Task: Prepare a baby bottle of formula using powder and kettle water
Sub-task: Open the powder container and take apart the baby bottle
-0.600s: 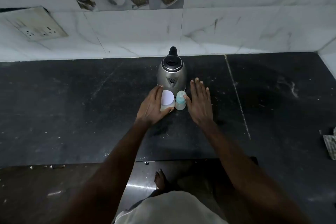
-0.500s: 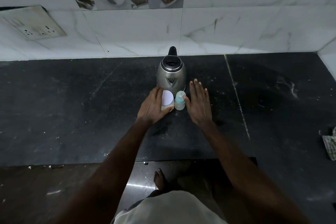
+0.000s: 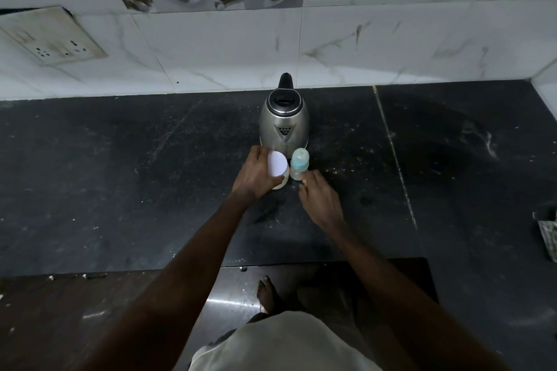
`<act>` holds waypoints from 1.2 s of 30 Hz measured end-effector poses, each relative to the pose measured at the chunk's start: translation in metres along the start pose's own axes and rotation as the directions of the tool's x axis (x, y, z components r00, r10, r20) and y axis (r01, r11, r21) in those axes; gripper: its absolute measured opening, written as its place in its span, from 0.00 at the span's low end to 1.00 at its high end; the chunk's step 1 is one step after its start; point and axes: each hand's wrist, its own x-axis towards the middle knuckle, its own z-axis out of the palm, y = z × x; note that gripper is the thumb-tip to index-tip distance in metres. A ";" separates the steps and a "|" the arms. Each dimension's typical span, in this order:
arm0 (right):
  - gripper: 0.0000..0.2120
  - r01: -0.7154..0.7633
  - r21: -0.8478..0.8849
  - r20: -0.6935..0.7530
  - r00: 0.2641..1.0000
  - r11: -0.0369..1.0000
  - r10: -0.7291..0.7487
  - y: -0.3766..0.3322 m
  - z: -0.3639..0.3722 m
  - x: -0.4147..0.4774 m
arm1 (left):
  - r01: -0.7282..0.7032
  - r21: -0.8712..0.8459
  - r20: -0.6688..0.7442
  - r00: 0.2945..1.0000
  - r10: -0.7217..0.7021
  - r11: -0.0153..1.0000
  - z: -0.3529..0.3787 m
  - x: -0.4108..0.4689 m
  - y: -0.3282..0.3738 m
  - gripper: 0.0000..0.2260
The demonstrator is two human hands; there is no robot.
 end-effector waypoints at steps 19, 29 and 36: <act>0.41 -0.043 0.500 0.276 0.955 0.865 -0.111 -0.032 0.025 -0.040 | -0.173 -0.062 -0.021 0.985 0.172 0.983 0.025 -0.092 -0.056 0.36; 0.50 -0.079 0.540 0.332 0.935 0.838 -0.126 -0.036 0.018 -0.037 | -0.198 -0.009 0.066 0.978 0.198 0.980 0.023 -0.090 -0.059 0.40; 0.49 -0.196 0.566 0.362 0.932 0.801 -0.028 -0.049 0.023 -0.034 | -0.239 0.085 0.233 0.949 0.214 0.967 0.013 -0.075 -0.060 0.38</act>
